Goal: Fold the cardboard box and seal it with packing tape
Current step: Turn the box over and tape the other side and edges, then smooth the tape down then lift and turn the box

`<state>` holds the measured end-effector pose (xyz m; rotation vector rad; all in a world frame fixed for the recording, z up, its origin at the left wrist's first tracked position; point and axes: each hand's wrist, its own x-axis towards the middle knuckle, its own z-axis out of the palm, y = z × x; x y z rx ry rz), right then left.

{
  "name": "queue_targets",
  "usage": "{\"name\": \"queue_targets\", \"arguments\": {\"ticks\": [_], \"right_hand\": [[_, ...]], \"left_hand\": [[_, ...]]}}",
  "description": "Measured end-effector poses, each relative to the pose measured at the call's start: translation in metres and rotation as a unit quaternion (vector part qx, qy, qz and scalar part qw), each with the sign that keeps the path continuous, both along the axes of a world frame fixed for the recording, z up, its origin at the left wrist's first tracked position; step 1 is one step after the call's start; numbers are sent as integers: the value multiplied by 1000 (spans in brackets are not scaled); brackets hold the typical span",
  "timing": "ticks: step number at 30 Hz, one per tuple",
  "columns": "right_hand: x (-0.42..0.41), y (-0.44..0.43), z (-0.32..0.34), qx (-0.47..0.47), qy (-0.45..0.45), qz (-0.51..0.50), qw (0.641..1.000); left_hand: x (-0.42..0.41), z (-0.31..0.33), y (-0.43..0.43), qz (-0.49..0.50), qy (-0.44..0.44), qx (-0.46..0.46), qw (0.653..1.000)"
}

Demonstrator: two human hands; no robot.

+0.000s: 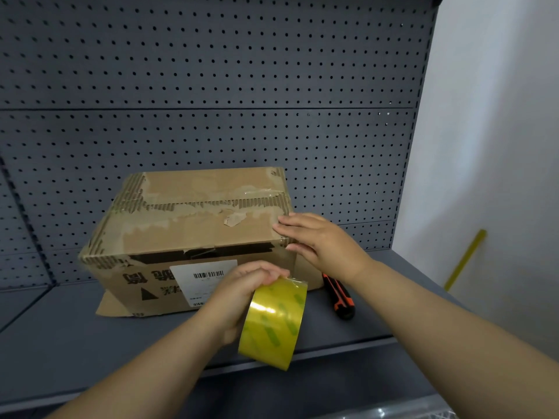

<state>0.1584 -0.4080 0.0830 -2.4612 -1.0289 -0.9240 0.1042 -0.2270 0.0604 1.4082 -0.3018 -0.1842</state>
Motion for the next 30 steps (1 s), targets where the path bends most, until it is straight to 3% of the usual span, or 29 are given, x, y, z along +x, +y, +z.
{"name": "queue_targets", "arguments": {"ticks": [5, 9, 13, 16, 19, 20, 22, 25, 30], "right_hand": [[-4, 5, -4, 122, 22, -2, 992], [-12, 10, -6, 228, 47, -66, 970], [-17, 13, -3, 317, 176, -140, 921], [-24, 13, 0, 382, 256, -102, 882], [-43, 19, 13, 487, 204, -7, 849], [-50, 24, 20, 498, 192, 30, 845], [-60, 38, 33, 426, 212, 60, 877], [-58, 57, 40, 286, 235, 1, 929], [-57, 52, 50, 399, 245, 77, 880]], "left_hand": [[8, 41, 14, -53, -73, 51, 995], [4, 75, 23, -73, -156, -171, 970], [22, 93, 23, -7, -181, -230, 956], [33, 94, 21, 26, -151, -239, 959], [41, 90, 17, 63, -123, -241, 961], [44, 90, 17, 74, -124, -244, 959], [49, 88, 17, 82, -138, -236, 958], [58, 85, 16, 112, -151, -203, 961], [64, 79, 12, 98, -188, -131, 968]]}}
